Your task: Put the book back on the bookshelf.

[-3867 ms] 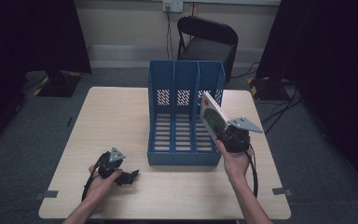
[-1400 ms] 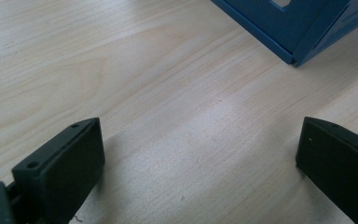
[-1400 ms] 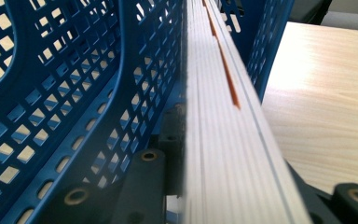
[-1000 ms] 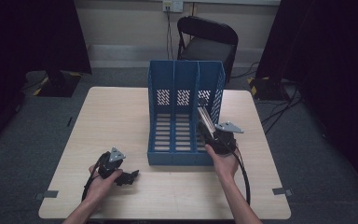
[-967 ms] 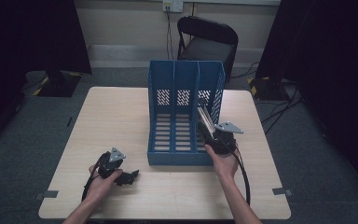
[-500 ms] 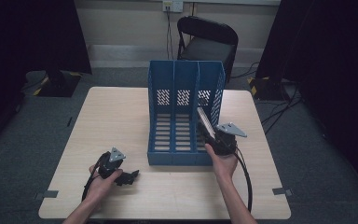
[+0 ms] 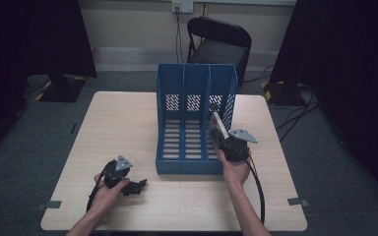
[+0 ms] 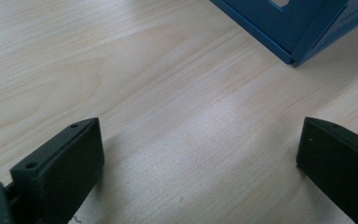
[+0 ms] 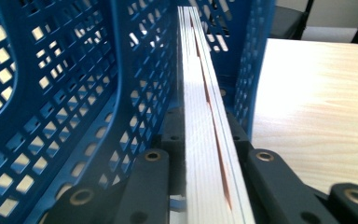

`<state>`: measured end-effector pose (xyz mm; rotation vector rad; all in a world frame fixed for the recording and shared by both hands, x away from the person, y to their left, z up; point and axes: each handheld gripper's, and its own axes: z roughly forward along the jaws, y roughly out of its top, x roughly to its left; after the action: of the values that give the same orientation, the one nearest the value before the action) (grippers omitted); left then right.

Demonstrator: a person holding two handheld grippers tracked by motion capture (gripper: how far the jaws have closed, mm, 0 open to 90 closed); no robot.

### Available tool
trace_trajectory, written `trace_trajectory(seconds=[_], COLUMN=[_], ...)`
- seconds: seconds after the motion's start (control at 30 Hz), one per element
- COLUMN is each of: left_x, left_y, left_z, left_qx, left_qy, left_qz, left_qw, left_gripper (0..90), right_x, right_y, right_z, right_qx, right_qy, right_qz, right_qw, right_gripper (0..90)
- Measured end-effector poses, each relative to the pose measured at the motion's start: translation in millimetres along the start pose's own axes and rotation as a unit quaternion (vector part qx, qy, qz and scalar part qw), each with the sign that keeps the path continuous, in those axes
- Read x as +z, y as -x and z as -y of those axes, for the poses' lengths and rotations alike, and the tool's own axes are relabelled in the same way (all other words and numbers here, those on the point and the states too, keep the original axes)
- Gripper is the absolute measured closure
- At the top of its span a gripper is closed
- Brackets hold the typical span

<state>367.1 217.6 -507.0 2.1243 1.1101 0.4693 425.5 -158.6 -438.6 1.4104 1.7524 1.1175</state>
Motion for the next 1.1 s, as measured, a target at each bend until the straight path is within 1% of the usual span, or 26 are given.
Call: trace_trajectory(seconds=[0.03, 0.07, 0.2, 0.23, 0.37, 0.43, 0.47, 0.57, 0.63, 0.73, 0.77, 0.83, 0.9, 1.03, 1.1], left_x=[0.0, 0.0, -0.1, -0.1, 0.1, 0.1, 0.1, 0.0, 0.0, 0.1, 0.1, 0.1, 0.1, 0.1, 0.1], left_y=[0.0, 0.0, -0.1, -0.1, 0.1, 0.1, 0.1, 0.1, 0.1, 0.2, 0.2, 0.2, 0.2, 0.2, 0.1], left_z=[0.0, 0.0, 0.0, 0.0, 0.0, 0.0, 0.0, 0.0, 0.0, 0.0, 0.0, 0.0, 0.0, 0.0, 0.0], left_qx=[0.0, 0.0, 0.001, 0.001, -0.001, -0.001, -0.001, -0.001, 0.0, -0.001, -0.001, -0.001, -0.001, -0.001, -0.001], left_qy=[0.0, 0.0, -0.001, -0.001, 0.0, 0.0, 0.001, 0.0, 0.0, 0.001, 0.001, 0.001, 0.001, 0.001, 0.001], left_qz=[0.0, 0.0, 0.0, 0.0, 0.0, 0.0, 0.0, 0.0, 0.0, 0.0, 0.0, 0.0, 0.0, 0.0, 0.0], left_qw=[1.0, 1.0, 1.0, 1.0, 1.0, 1.0, 1.0, 1.0, 1.0, 1.0, 1.0, 1.0, 1.0, 1.0, 1.0], left_gripper=[0.3, 0.3, 0.3, 0.3, 0.3, 0.3, 0.3, 0.3, 0.3, 0.3, 0.3, 0.3, 0.3, 0.3, 0.3], right_x=[0.0, 0.0, -0.6, -0.6, -0.6, -2.0, -2.7, -4.0, -3.9, -1.9, -1.9, -0.3, 0.6, 2.7, 2.6], right_y=[0.0, 0.5, -2.5, -2.5, -4.1, -5.1, -4.9, -6.6, -7.4, -9.1, -9.1, -9.3, -9.1, -7.9, -7.8], right_z=[0.0, 0.2, 0.5, 0.5, 1.0, 1.1, 0.4, -1.5, -1.6, -0.2, -0.2, 0.7, 1.3, 1.9, 1.6], right_qx=[0.0, 0.009, -0.002, -0.002, 0.002, 0.008, 0.009, 0.007, 0.007, 0.009, 0.009, 0.015, 0.019, 0.016, 0.011], right_qy=[0.0, 0.002, 0.007, 0.007, 0.013, 0.024, 0.028, 0.034, 0.034, 0.028, 0.028, 0.026, 0.024, 0.017, 0.014], right_qz=[0.0, 0.004, 0.023, 0.023, 0.038, 0.047, 0.048, 0.062, 0.066, 0.082, 0.082, 0.096, 0.102, 0.097, 0.095], right_qw=[1.0, 0.9999, 0.9997, 0.9997, 0.9992, 0.9985, 0.9984, 0.9975, 0.9972, 0.9962, 0.9962, 0.995, 0.9944, 0.995, 0.9953], right_gripper=[76.5, 76.6, 76.7, 76.7, 76.7, 76.8, 76.8, 76.8, 76.8, 76.8, 76.8, 76.7, 76.7, 76.5, 76.3])
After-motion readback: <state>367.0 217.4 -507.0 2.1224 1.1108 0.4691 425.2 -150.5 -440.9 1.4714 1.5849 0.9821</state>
